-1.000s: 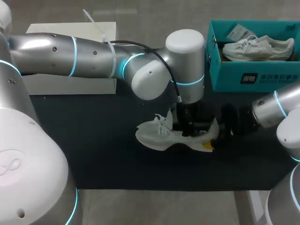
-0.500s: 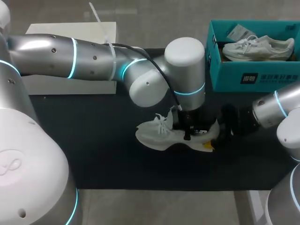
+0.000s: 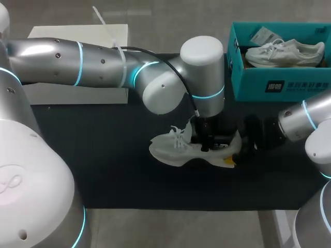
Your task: Take the shoe out of the shoebox, open the shoe tongue, remove and reinsert the insole, then place the shoe into the shoebox
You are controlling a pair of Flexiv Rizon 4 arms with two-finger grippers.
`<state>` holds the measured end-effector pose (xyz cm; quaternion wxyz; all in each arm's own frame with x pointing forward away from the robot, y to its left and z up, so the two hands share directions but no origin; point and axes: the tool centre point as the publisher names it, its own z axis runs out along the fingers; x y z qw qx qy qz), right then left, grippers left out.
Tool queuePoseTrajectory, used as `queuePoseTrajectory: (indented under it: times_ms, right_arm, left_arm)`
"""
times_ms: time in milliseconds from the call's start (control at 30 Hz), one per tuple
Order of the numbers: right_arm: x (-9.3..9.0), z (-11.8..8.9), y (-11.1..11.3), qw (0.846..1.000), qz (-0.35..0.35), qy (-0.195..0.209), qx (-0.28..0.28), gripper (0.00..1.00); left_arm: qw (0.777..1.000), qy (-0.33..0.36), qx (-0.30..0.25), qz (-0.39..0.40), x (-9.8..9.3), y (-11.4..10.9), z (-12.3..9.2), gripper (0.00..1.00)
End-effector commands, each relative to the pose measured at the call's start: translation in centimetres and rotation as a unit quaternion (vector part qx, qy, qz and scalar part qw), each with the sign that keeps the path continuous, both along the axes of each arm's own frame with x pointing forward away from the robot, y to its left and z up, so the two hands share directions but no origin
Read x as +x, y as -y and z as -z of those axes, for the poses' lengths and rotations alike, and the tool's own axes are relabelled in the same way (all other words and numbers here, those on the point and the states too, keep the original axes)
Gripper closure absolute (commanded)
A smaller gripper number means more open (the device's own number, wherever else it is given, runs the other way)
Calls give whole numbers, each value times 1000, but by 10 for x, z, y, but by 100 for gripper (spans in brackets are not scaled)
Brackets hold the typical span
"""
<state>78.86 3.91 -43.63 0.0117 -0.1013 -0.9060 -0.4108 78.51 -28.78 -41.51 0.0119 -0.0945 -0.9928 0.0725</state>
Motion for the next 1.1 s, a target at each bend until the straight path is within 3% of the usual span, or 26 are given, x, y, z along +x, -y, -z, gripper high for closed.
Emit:
queuePoseTrajectory:
  times_ms: [33,100,267,367,433,467,600,1100]
  right_arm:
    - [3,3,-1,1000,2,0,-1,100]
    - [3,3,-1,1000,2,0,-1,100]
    - [3,3,-1,1000,2,0,-1,100]
    - [3,3,-1,1000,2,0,-1,100]
    - [3,3,-1,1000,2,0,-1,100]
    - [3,3,-1,1000,2,0,-1,100]
    - [3,3,-1,1000,2,0,-1,100]
    - [3,3,-1,1000,2,0,-1,100]
  left_arm:
    - [1000,8,2,2,-9,13,68,69]
    - [1000,22,-7,-2,-6,14,74,76]
    - [998,55,-19,-14,-1,17,85,71]
    - [997,76,-22,-24,2,17,89,73]
    - [995,92,-18,-31,4,16,92,84]
    - [995,98,-15,-33,4,16,93,98]
    - [993,112,-11,-45,6,15,95,100]
    - [991,64,-48,-108,12,-9,44,100]
